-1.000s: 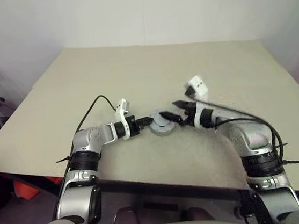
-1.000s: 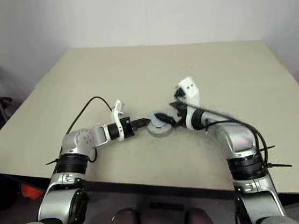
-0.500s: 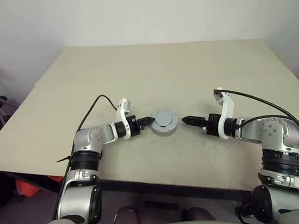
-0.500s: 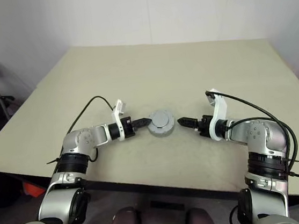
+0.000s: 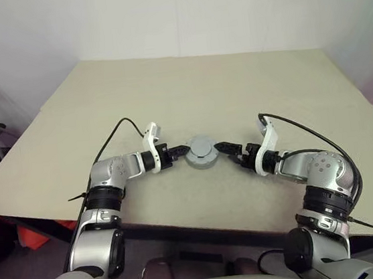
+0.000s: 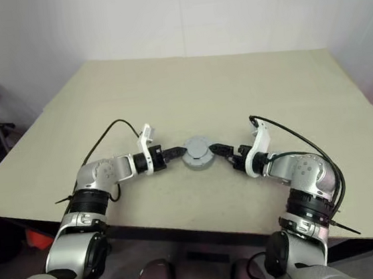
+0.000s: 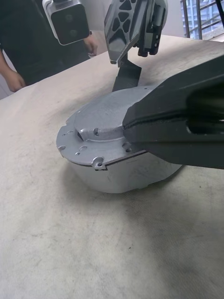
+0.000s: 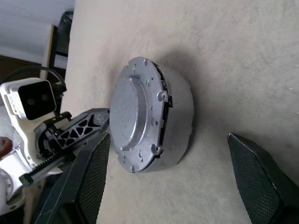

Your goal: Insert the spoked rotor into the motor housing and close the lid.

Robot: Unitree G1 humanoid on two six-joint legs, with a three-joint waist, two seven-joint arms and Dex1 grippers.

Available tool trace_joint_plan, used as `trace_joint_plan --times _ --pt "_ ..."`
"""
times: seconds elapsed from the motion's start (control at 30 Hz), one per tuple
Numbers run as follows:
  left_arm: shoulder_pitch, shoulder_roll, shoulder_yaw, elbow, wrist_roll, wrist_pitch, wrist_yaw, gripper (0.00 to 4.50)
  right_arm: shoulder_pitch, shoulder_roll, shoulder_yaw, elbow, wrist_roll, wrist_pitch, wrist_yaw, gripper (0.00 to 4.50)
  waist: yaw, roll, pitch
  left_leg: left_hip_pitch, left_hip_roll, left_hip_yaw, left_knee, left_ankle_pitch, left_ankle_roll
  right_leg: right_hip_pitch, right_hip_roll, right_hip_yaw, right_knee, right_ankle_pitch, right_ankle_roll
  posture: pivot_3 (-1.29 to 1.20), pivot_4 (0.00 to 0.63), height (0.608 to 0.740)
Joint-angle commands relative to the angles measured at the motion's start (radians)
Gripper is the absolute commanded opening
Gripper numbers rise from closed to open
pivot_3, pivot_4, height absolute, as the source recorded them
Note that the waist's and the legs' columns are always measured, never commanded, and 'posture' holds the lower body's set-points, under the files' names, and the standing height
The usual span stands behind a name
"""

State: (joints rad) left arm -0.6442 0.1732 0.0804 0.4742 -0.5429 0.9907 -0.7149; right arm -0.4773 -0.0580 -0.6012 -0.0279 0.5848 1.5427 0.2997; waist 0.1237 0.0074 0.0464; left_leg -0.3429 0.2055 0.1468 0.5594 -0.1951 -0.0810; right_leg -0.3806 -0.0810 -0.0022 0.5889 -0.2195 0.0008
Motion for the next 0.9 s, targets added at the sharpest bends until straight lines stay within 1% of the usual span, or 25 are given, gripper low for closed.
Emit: trace_joint_plan --times 0.03,0.3,0.4,0.43,0.7,0.8,0.9 --pt "-0.015 -0.002 -0.018 0.028 0.030 -0.006 0.022 0.00 -0.023 0.067 0.004 0.074 0.015 0.011 -0.017 4.48 0.000 0.000 0.000 0.000 0.000 0.000 -0.001 0.000 -0.001 0.001 0.000 0.000 0.000 0.000 0.000 0.00 0.000 0.740" --pt "-0.025 -0.002 -0.015 0.042 0.039 -0.020 0.023 0.00 -0.094 0.160 0.002 0.144 0.038 -0.025 -0.034 4.48 -0.009 0.000 0.000 0.004 0.000 0.001 -0.010 0.005 -0.008 0.000 0.001 0.000 0.000 0.001 -0.001 0.00 0.000 0.740" --pt "-0.027 -0.003 -0.017 0.043 0.044 -0.026 0.024 0.00 -0.116 0.168 0.016 0.173 0.035 -0.064 -0.036 4.48 -0.025 0.000 0.000 0.003 0.001 0.001 -0.014 0.007 -0.011 -0.003 0.002 0.000 0.000 0.001 -0.003 0.00 0.000 0.740" --pt "-0.026 -0.003 -0.018 0.042 0.044 -0.027 0.025 0.00 -0.120 0.168 0.019 0.182 0.034 -0.075 -0.035 4.48 -0.028 0.000 0.000 0.003 0.001 0.001 -0.015 0.007 -0.011 -0.004 0.003 0.000 0.000 0.003 -0.006 0.00 0.000 0.740" --pt "-0.029 -0.003 -0.011 0.046 0.053 -0.035 0.028 0.00 -0.144 0.171 0.076 0.214 0.040 -0.115 -0.020 4.48 -0.028 0.000 0.000 0.000 0.001 0.001 -0.015 0.007 -0.011 -0.006 0.003 0.000 0.000 0.005 -0.009 0.00 0.000 0.740" --pt "-0.034 -0.002 -0.004 0.053 0.056 -0.041 0.029 0.00 -0.133 0.162 0.106 0.213 0.035 -0.122 -0.018 3.88 -0.028 0.000 0.000 0.000 0.002 0.001 -0.015 0.007 -0.011 -0.007 0.004 0.000 0.000 0.005 -0.010 0.00 0.000 0.740" --pt "-0.033 -0.005 -0.001 0.052 0.056 -0.044 0.033 0.00 -0.130 0.152 0.112 0.216 0.039 -0.127 -0.015 2.91 -0.027 0.000 0.000 -0.001 0.002 0.000 -0.014 0.007 -0.011 -0.010 0.004 0.000 0.000 0.005 -0.010 0.00 0.000 0.740"
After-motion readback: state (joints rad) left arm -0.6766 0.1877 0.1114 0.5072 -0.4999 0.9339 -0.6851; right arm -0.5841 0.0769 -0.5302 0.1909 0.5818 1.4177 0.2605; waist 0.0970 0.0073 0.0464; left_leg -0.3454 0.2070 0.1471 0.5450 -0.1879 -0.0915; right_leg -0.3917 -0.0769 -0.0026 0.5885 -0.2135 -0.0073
